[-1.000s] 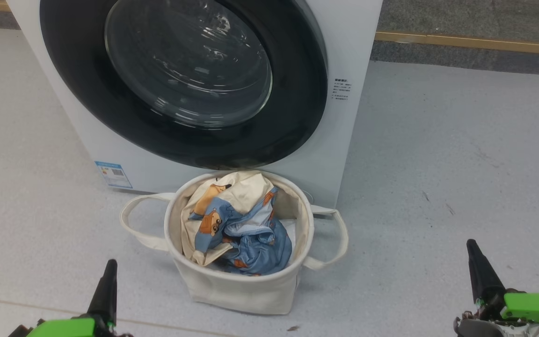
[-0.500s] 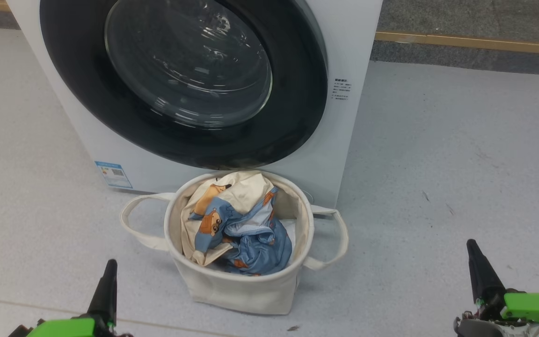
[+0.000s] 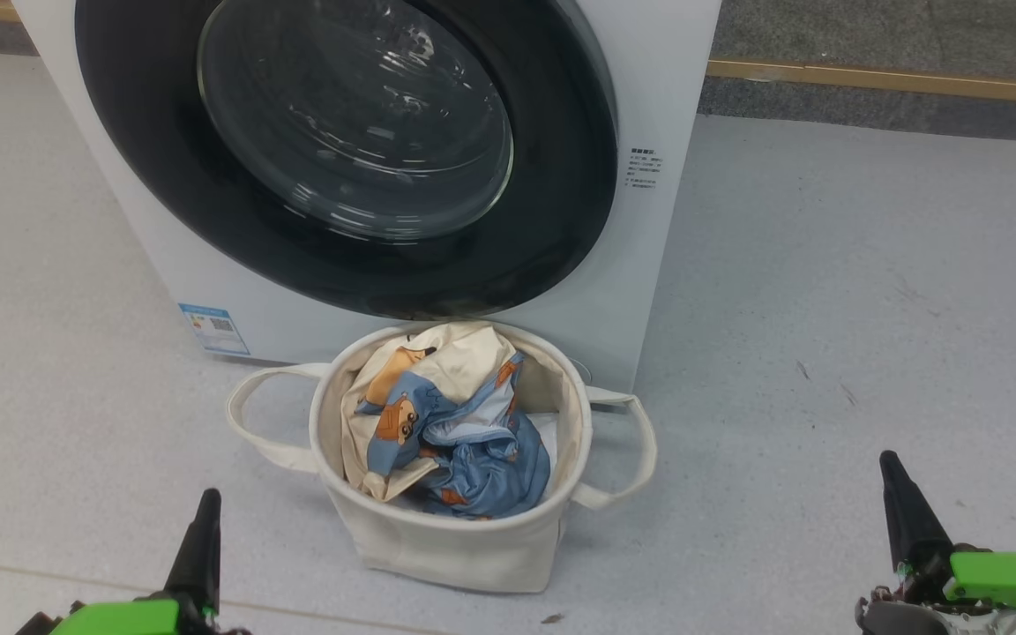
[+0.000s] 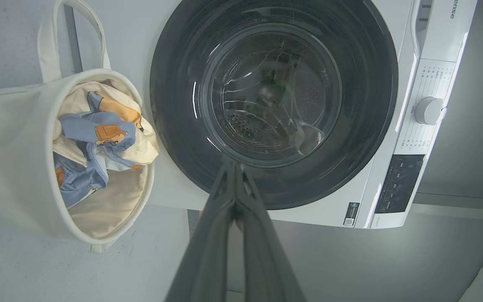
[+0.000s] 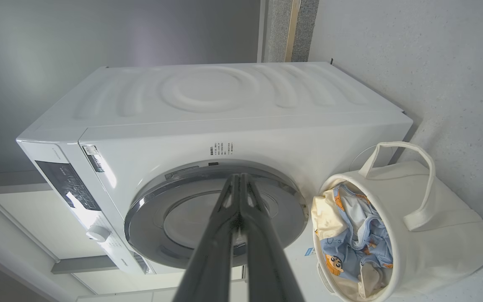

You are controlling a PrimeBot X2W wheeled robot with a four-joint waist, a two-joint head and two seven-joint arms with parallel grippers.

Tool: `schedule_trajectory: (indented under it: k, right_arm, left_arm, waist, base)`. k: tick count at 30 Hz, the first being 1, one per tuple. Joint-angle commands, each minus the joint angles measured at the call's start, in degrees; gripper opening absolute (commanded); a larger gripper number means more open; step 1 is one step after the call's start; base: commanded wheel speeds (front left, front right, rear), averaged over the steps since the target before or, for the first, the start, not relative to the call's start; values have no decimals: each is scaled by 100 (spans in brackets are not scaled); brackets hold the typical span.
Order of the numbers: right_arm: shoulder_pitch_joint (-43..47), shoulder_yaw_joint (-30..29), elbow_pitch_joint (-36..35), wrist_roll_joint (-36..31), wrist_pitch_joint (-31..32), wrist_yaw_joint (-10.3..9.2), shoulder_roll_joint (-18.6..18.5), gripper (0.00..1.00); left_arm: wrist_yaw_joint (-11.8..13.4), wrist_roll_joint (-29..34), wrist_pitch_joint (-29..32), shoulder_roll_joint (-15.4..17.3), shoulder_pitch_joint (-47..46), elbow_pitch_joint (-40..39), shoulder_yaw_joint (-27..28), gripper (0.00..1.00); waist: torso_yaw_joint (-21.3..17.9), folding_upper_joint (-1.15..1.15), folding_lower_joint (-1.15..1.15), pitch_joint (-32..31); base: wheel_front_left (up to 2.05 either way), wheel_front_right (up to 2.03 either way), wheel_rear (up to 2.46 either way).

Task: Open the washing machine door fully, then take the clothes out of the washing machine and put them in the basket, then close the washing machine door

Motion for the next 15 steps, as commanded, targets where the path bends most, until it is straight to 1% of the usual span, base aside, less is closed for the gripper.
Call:
schedule_trajectory:
  k: [1, 15]
  right_arm:
    - [-289, 105, -212, 18, 46, 1, -51, 0]
    - [-289, 104, -212, 18, 46, 1, -50, 0]
  left_arm:
    - [-41, -17, 45, 42, -252, -210, 193, 0]
    - [-41, -17, 45, 42, -252, -210, 193, 0]
  waist:
    - [0, 0, 0, 0]
    - [0, 0, 0, 0]
  base:
    - [0, 0, 0]
    - [0, 0, 0]
